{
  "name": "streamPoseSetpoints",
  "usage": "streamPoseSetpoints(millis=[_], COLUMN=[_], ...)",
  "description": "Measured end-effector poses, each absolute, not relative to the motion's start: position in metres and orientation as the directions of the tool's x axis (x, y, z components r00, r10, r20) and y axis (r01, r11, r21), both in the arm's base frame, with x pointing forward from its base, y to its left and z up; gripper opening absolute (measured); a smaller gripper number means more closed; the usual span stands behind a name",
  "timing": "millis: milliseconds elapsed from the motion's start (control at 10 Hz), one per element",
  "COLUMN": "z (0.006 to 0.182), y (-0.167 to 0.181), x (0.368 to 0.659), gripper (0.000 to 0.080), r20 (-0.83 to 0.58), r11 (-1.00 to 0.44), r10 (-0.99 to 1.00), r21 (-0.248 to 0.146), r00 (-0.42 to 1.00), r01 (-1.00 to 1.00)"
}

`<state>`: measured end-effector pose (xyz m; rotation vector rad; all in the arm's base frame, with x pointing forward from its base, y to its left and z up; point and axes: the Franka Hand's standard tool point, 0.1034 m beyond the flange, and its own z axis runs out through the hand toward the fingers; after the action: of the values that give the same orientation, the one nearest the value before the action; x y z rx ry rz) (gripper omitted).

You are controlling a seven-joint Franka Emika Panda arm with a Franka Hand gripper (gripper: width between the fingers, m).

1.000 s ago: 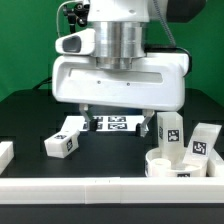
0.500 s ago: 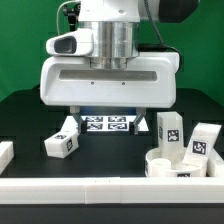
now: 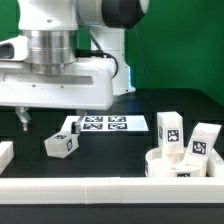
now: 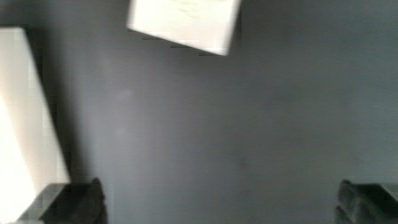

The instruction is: Assemble stool

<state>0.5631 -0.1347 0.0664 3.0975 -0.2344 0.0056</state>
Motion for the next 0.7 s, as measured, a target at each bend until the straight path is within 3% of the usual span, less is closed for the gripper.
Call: streamPoseSetpoints(millis=[400, 700], z=[0.064, 0.053], y=[-0.135, -0.150], x=[0.561, 0.535], gripper=[0.0649, 0.0649], r20=[-0.003, -0.103], r11=[-0.984, -0.933], r10=[-0.177, -0.360], r21=[0.029, 0.014], r00=[0.984, 0.927], r01=[-0.177, -0.360])
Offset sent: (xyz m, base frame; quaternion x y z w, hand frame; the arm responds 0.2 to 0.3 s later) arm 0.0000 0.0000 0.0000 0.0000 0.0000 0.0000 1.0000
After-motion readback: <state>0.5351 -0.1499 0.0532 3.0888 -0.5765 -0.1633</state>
